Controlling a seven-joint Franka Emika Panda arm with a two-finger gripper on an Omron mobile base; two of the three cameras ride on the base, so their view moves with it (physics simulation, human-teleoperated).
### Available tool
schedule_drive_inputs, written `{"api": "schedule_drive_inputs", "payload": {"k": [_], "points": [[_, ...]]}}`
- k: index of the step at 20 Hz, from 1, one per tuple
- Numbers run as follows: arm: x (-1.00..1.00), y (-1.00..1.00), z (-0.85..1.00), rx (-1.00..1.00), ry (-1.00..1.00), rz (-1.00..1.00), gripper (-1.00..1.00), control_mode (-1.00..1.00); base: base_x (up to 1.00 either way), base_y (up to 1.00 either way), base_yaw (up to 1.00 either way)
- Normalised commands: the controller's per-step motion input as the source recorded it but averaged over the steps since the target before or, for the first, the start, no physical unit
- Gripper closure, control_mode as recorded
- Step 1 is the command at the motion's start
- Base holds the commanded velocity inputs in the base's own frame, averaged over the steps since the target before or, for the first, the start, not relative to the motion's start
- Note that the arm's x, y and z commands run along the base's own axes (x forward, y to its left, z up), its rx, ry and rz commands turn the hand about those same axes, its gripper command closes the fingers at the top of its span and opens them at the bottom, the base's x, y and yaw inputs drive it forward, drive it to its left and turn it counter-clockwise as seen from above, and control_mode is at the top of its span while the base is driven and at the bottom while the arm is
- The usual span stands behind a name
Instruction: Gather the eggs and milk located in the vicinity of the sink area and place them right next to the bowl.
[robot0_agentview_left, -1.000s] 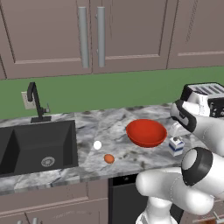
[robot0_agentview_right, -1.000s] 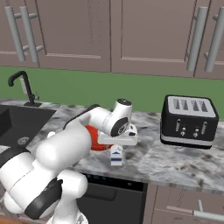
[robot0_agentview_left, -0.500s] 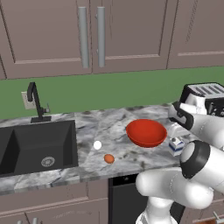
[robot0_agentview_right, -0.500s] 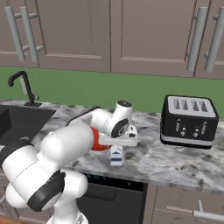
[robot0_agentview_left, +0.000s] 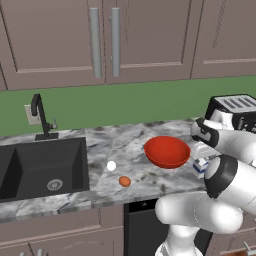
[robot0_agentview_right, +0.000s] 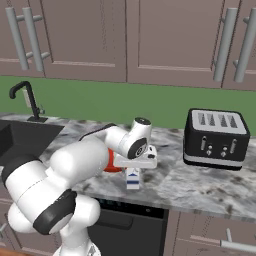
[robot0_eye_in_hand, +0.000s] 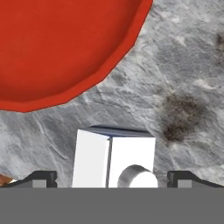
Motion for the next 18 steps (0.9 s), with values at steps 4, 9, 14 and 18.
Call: {"api": "schedule_drive_inputs", "payload": {"k": [4, 9, 14, 18], "points": [[0.00, 0.00, -0.14, 0.00, 0.00, 0.00, -1.00, -1.00, 0.00, 0.00, 0.00], [0.00, 0.00, -0.15, 0.00, 0.00, 0.00, -1.00, -1.00, 0.00, 0.00, 0.00], [0.00, 0.00, -0.20, 0.00, 0.00, 0.00, -1.00, -1.00, 0.00, 0.00, 0.00], [0.00, 0.00, -0.24, 0.00, 0.00, 0.00, 1.00, -1.00, 0.00, 0.00, 0.00]]}}
